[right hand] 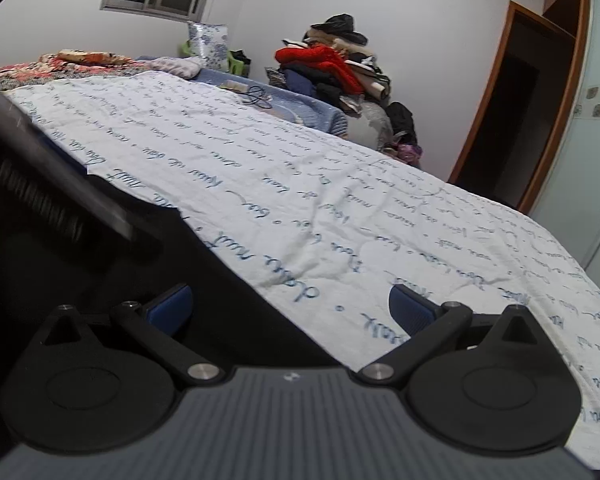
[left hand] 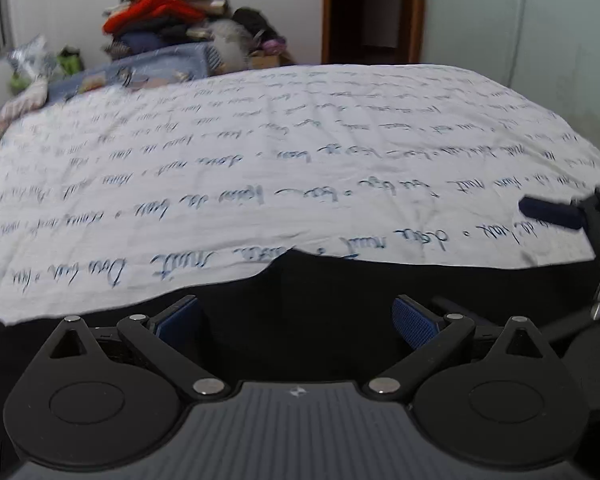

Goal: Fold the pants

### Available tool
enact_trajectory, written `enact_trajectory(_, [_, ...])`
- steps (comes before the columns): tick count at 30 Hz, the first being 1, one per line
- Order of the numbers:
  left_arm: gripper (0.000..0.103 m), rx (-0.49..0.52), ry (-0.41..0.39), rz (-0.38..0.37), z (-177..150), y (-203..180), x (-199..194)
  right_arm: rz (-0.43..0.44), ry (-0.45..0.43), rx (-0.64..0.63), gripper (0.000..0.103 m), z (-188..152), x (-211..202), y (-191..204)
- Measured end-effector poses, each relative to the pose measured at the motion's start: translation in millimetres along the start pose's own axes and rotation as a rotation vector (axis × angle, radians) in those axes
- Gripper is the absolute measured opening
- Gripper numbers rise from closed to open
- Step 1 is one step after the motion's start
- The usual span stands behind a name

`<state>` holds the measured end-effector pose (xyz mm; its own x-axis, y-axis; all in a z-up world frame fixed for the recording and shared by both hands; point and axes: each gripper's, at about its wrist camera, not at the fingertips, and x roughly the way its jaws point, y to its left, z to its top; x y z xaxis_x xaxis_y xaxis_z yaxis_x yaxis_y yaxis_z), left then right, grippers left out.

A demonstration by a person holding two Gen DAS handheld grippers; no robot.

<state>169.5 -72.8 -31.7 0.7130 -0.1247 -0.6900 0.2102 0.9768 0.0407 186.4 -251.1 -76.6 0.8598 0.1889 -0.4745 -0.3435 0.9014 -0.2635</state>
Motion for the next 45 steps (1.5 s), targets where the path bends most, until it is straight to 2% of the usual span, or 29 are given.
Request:
enact_trajectory(1, [0.102,0.026,-0.018,0.002,-0.2,-4.9,0.2,-0.012,0.000,0.004,0.103,-0.3,-0.5,-2.5])
enact_trajectory(3, [0.083,0.060,-0.019,-0.005,1.9,-11.2,3.0,-0.037,0.002,0.011,0.103,-1.2,-0.9,-9.0])
enact_trajectory(4, [0.068,0.065,-0.004,-0.017,3.2,-11.6,6.6,-0.051,0.004,0.015,0.103,-1.7,-0.9,-12.4])
enact_trajectory(5, [0.060,0.062,0.016,-0.033,5.3,-10.5,13.1,-0.062,0.006,0.019,0.103,-2.5,-0.5,-15.8])
enact_trajectory(13, [0.055,-0.008,0.053,-0.133,18.3,11.3,35.6,-0.135,0.003,0.049,0.103,-5.9,-2.5,-35.2])
enact_trajectory(17, [0.043,-0.026,0.046,-0.138,19.5,17.5,40.2,-0.131,0.005,0.031,0.103,-6.5,-0.9,-32.5])
enact_trajectory(19, [0.040,-0.021,0.031,-0.131,18.5,17.4,42.7,-0.131,0.008,0.014,0.103,-6.4,-0.4,-29.8])
enact_trajectory(22, [0.040,-0.033,0.013,-0.118,21.2,18.7,40.7,-0.132,0.007,0.002,0.103,-6.2,-0.4,-27.3])
enact_trajectory(24, [0.040,-0.054,-0.015,-0.121,24.6,21.6,26.3,-0.132,0.005,0.006,0.103,-6.7,-0.8,-28.4])
enact_trajectory(27, [0.042,-0.019,-0.017,-0.097,19.9,21.4,2.0,-0.135,-0.004,0.018,0.103,-7.4,-2.0,-30.5])
enact_trajectory(30, [0.046,-0.003,0.041,-0.109,-1.2,22.7,-15.9,-0.139,-0.022,0.010,0.103,-7.5,-4.8,-28.9])
enact_trajectory(34, [0.048,0.017,0.063,-0.139,-43.5,25.6,-42.9,-0.144,-0.044,-0.032,0.103,-8.0,-6.5,-20.6])
enact_trajectory(38, [0.059,0.085,0.019,-0.096,-79.7,24.8,-76.3,-0.158,-0.075,-0.066,0.103,-8.8,-9.3,-16.1])
enact_trajectory(40, [0.060,0.114,0.022,-0.091,-91.3,26.9,-92.1,-0.167,-0.097,-0.063,0.103,-8.6,-14.8,-17.1])
enact_trajectory(42, [0.060,0.151,0.013,-0.088,-99.9,31.4,-108.3,-0.226,-0.100,-0.085,0.103,-6.3,-25.9,-15.5])
enact_trajectory(45, [0.062,0.153,-0.038,-0.017,-108.7,45.1,-126.4,-0.278,-0.092,-0.101,0.103,-5.9,-56.3,-11.1])
